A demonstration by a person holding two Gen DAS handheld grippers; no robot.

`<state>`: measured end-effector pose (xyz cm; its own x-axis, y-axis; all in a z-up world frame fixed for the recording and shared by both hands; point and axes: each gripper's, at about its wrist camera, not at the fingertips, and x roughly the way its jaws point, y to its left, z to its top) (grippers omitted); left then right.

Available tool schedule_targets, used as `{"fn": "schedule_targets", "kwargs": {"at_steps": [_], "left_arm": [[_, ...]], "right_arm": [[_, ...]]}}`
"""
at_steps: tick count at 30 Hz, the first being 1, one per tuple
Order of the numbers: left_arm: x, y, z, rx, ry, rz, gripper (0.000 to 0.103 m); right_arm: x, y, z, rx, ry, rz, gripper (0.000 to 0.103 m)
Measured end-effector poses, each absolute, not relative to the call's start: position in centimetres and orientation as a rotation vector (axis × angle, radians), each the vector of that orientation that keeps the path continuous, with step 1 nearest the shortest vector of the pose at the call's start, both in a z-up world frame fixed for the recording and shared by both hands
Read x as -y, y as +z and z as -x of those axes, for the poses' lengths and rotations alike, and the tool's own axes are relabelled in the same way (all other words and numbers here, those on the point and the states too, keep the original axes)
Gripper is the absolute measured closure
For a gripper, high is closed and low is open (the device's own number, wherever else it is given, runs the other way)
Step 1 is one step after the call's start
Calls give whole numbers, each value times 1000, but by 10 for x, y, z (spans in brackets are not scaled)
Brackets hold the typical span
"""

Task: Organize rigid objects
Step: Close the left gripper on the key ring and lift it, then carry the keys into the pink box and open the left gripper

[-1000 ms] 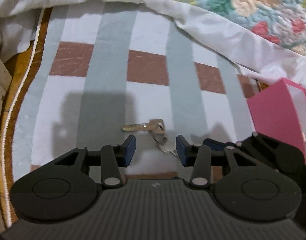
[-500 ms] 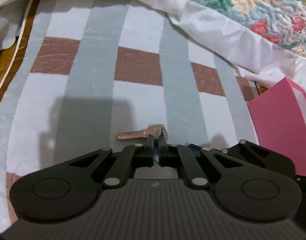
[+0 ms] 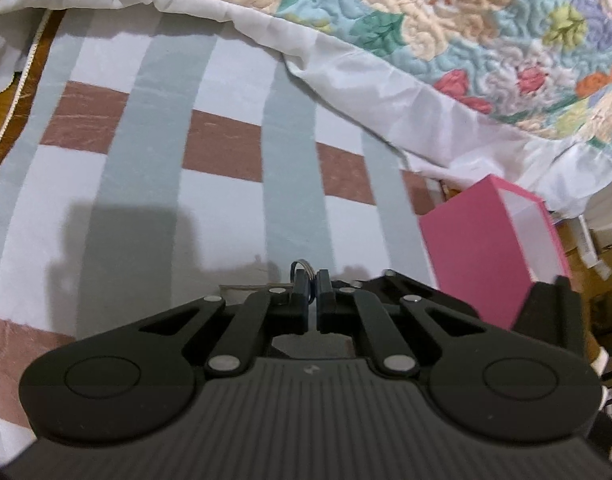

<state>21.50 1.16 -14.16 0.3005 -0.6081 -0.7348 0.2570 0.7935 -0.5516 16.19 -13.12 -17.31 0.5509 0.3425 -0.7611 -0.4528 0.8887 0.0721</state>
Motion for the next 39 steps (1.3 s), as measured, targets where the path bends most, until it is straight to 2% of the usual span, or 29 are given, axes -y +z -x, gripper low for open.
{"fn": "schedule_targets", "kwargs": {"at_steps": [1, 2, 3, 7, 9, 10, 14, 25, 33, 39], "left_arm": [[-12, -140, -214, -1125, -596, 365, 101], [-13, -139, -213, -1125, -598, 368, 101], [-13, -138, -212, -1127, -597, 372, 101], [-17, -137, -210, -1143, -605, 412, 101], [-19, -137, -209, -1163, -634, 457, 101], [-19, -137, -208, -1169, -640, 474, 101], [-16, -131, -201, -1165, -622, 449, 101], [2, -90, -161, -1068, -614, 315, 101], [23, -37, -121, -930, -627, 256, 101], [46, -5, -107, -895, -677, 258, 101]], "right_arm": [[133, -173, -162, -868, 474, 124, 38], [134, -172, -162, -865, 477, 107, 45], [136, -171, -162, -867, 481, 85, 56], [147, -168, -163, -881, 482, -31, 75], [149, -167, -164, -891, 482, -56, 90], [149, -166, -164, -887, 487, -60, 93], [150, -160, -157, -903, 491, -90, 97], [162, -120, -115, -910, 450, -58, 97], [196, -72, -82, -808, 493, -106, 98], [221, -39, -60, -744, 480, -105, 98]]}}
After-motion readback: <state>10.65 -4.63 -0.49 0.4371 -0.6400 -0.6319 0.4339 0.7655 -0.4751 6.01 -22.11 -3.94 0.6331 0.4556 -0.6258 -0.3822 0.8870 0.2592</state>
